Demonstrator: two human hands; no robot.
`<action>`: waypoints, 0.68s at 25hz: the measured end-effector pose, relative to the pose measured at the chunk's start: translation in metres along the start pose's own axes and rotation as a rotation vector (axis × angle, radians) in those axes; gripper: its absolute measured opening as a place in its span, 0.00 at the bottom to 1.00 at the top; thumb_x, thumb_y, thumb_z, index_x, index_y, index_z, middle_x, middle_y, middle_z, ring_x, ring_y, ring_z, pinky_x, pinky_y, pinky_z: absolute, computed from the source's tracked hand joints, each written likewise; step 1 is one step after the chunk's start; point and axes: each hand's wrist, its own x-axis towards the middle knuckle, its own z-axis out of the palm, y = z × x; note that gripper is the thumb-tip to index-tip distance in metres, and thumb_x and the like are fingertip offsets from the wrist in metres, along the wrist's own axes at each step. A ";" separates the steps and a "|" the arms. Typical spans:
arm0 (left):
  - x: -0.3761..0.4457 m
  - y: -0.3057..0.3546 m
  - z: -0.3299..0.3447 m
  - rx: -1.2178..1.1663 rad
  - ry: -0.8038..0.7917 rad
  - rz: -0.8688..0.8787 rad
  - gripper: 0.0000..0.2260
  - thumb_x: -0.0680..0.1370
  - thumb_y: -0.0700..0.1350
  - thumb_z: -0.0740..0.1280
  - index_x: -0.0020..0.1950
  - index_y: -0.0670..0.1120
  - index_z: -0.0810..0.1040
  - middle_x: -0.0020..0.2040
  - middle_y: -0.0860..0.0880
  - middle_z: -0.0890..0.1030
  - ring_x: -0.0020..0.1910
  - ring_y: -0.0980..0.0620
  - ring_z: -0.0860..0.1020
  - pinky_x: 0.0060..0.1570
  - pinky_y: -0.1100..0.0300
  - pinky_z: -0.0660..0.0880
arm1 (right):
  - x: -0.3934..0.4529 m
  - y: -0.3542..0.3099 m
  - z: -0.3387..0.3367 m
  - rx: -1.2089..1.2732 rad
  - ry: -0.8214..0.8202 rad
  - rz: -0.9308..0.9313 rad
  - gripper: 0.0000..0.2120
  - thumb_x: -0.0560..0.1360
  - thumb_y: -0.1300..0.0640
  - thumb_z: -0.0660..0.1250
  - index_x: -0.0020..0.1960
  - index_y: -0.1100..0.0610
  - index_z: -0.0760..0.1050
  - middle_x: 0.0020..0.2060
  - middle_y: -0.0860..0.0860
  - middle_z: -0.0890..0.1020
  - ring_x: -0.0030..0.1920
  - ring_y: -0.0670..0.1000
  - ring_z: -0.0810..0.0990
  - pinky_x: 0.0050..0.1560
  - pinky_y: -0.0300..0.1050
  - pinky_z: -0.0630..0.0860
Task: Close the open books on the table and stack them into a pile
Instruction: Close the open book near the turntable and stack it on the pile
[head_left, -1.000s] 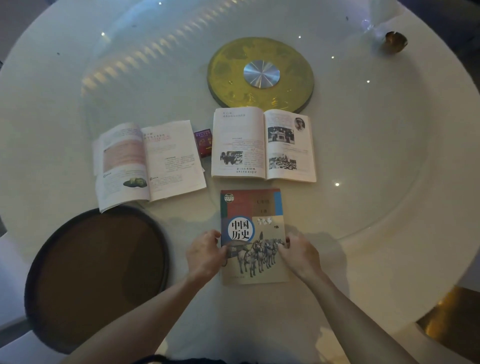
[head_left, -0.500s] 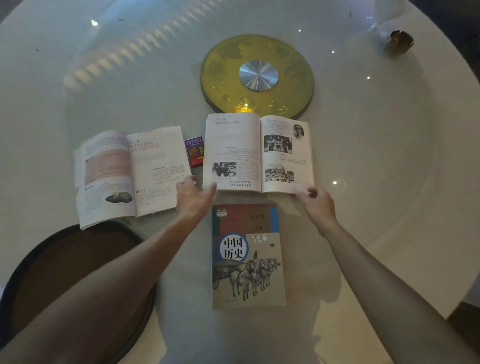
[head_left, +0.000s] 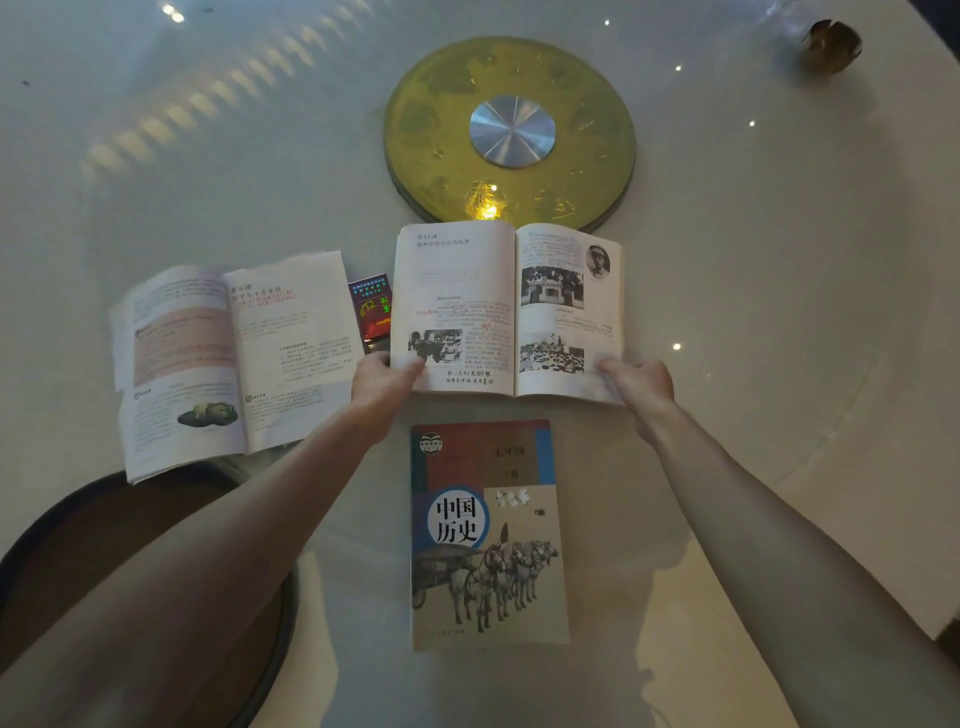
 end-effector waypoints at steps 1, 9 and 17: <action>0.000 -0.001 -0.001 -0.021 0.004 0.005 0.14 0.76 0.50 0.72 0.57 0.43 0.82 0.53 0.45 0.85 0.50 0.45 0.83 0.46 0.53 0.78 | 0.007 0.002 0.003 0.012 -0.015 0.011 0.40 0.54 0.37 0.73 0.59 0.60 0.83 0.52 0.54 0.87 0.51 0.57 0.86 0.57 0.54 0.83; -0.012 0.014 -0.016 -0.277 -0.063 0.064 0.06 0.76 0.37 0.71 0.50 0.43 0.76 0.54 0.39 0.85 0.48 0.44 0.85 0.48 0.49 0.84 | -0.023 -0.020 -0.009 0.278 -0.106 -0.024 0.06 0.73 0.66 0.71 0.46 0.58 0.82 0.48 0.56 0.86 0.43 0.54 0.86 0.45 0.50 0.85; -0.054 0.047 -0.018 -0.311 -0.247 0.217 0.17 0.77 0.34 0.69 0.65 0.46 0.78 0.53 0.46 0.86 0.51 0.44 0.86 0.40 0.52 0.84 | -0.077 -0.040 -0.017 0.328 -0.257 -0.279 0.12 0.79 0.66 0.64 0.57 0.53 0.80 0.53 0.52 0.87 0.46 0.52 0.88 0.41 0.47 0.84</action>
